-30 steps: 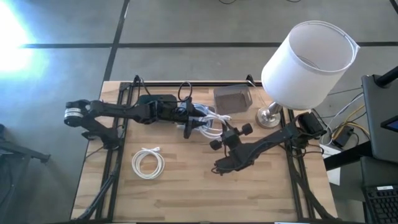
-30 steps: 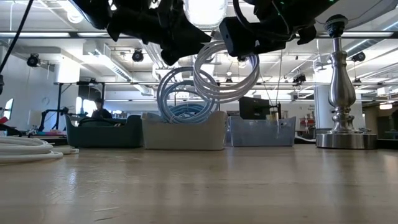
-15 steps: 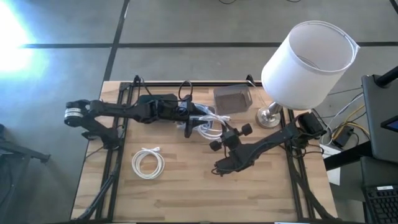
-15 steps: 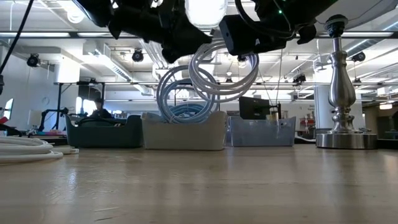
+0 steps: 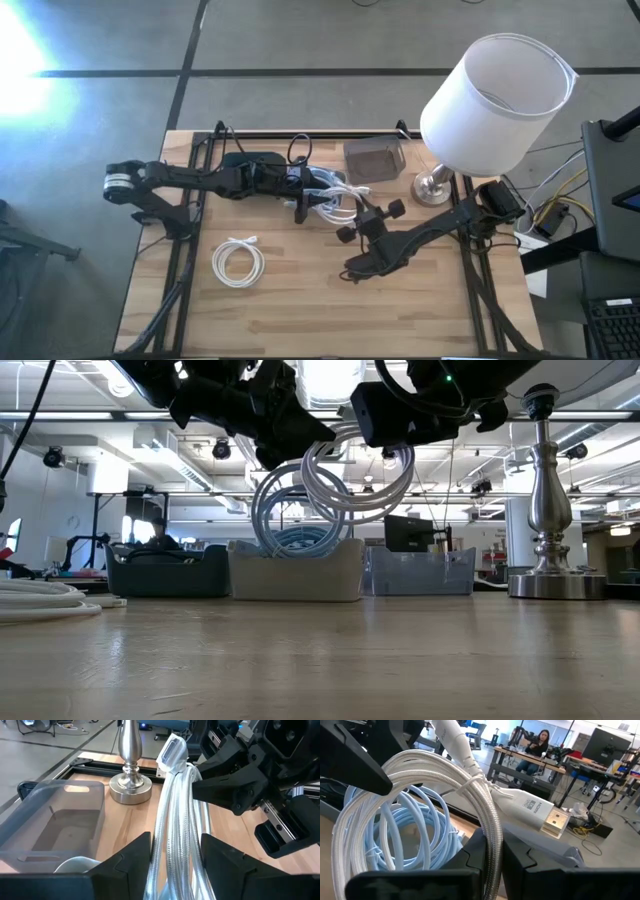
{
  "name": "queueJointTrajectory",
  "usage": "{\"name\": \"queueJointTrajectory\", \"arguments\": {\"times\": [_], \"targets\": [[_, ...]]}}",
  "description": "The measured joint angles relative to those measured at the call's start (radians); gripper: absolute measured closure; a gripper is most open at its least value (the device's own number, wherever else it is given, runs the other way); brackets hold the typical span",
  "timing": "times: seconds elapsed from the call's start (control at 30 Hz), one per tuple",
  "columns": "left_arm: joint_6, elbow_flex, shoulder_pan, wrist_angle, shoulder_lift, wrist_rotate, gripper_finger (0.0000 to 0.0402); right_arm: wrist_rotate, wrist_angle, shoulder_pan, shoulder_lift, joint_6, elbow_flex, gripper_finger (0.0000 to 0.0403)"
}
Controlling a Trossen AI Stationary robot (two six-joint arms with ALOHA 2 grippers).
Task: Pick & Place USB Port
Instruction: Put the right white charger cable into the black bin
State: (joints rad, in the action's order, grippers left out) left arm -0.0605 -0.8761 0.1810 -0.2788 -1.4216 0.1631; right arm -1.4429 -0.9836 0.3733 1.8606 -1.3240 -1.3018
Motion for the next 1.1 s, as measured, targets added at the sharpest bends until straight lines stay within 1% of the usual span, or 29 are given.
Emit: {"name": "queueJointTrajectory", "arguments": {"times": [0.07, 0.13, 0.3, 0.37, 0.47, 0.63, 0.83, 1.03, 1.1], "targets": [[0.0, 0.001, 0.0, 0.001, 0.0, 0.0, 0.0237, 0.0, 0.002, 0.0, 0.0, -0.001, 0.0, 0.0368], [0.0, 0.003, -0.001, 0.002, 0.0, 0.0, 0.026, 0.0, 0.004, 0.0, 0.0, 0.0, 0.0, 0.036], [0.002, 0.005, -0.001, 0.003, 0.0, 0.0, 0.0338, 0.004, 0.005, 0.0, 0.0, -0.001, 0.0, 0.0338], [0.008, 0.005, -0.001, 0.001, 0.0, 0.0, 0.0362, 0.009, 0.005, 0.0, 0.0, 0.002, 0.0, 0.0329], [0.01, 0.006, -0.001, -0.006, 0.0, -0.001, 0.0363, 0.03, 0.004, 0.0, -0.001, 0.041, 0.0, 0.0315], [-0.002, 0.006, -0.001, -0.025, 0.0, -0.008, 0.0362, 0.033, 0.003, 0.001, -0.002, 0.065, 0.0, 0.0292], [-0.013, 0.006, -0.006, -0.045, 0.0, -0.023, 0.0356, 0.045, -0.011, 0.043, -0.026, 0.148, -0.018, 0.0268], [-0.011, 0.006, -0.006, -0.136, 0.0, -0.025, 0.0356, 0.042, -0.016, 0.104, -0.099, 0.183, -0.03, 0.0262], [-0.006, 0.006, -0.003, -0.16, 0.0, -0.035, 0.0356, 0.06, -0.033, 0.128, -0.127, 0.182, -0.023, 0.0265]]}}
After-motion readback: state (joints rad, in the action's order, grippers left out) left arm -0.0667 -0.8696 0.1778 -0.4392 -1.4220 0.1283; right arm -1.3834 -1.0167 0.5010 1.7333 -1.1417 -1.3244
